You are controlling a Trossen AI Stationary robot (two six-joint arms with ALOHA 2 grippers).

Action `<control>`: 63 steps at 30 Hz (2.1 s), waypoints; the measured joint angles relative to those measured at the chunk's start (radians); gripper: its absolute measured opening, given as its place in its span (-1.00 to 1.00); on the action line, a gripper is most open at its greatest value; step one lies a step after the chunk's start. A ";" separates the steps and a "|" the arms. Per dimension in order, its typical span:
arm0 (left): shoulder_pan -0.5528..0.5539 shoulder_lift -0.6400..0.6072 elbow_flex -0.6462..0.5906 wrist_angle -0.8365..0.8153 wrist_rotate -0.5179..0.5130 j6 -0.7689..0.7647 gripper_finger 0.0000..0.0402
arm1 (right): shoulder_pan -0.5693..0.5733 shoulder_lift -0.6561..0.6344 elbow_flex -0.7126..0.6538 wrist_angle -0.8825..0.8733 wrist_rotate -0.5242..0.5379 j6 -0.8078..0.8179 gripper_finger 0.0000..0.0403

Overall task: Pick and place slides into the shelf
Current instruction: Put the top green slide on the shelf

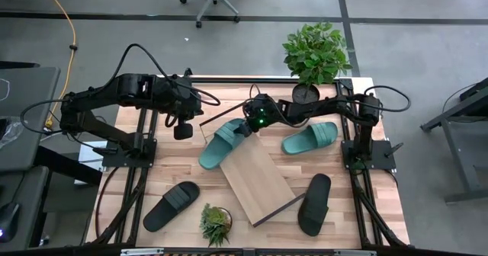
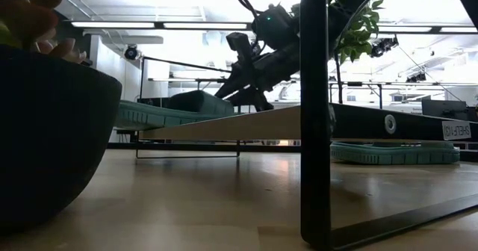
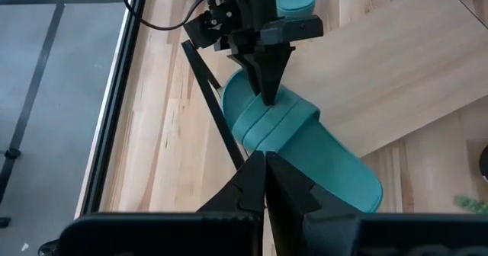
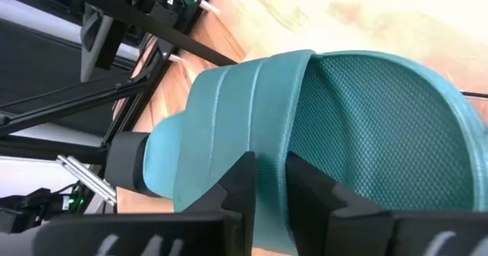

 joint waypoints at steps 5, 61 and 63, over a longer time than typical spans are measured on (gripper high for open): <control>0.000 0.000 0.000 0.000 0.000 0.005 -0.99 | 0.009 -0.001 0.000 -0.001 0.026 0.004 -0.83; 0.000 0.000 0.000 -0.020 -0.009 0.025 -0.99 | 0.080 -0.167 0.000 -0.306 0.433 0.205 -0.98; 0.000 0.000 0.000 -0.019 -0.008 0.033 -0.99 | 0.080 -0.167 0.000 -0.310 0.433 0.231 -0.99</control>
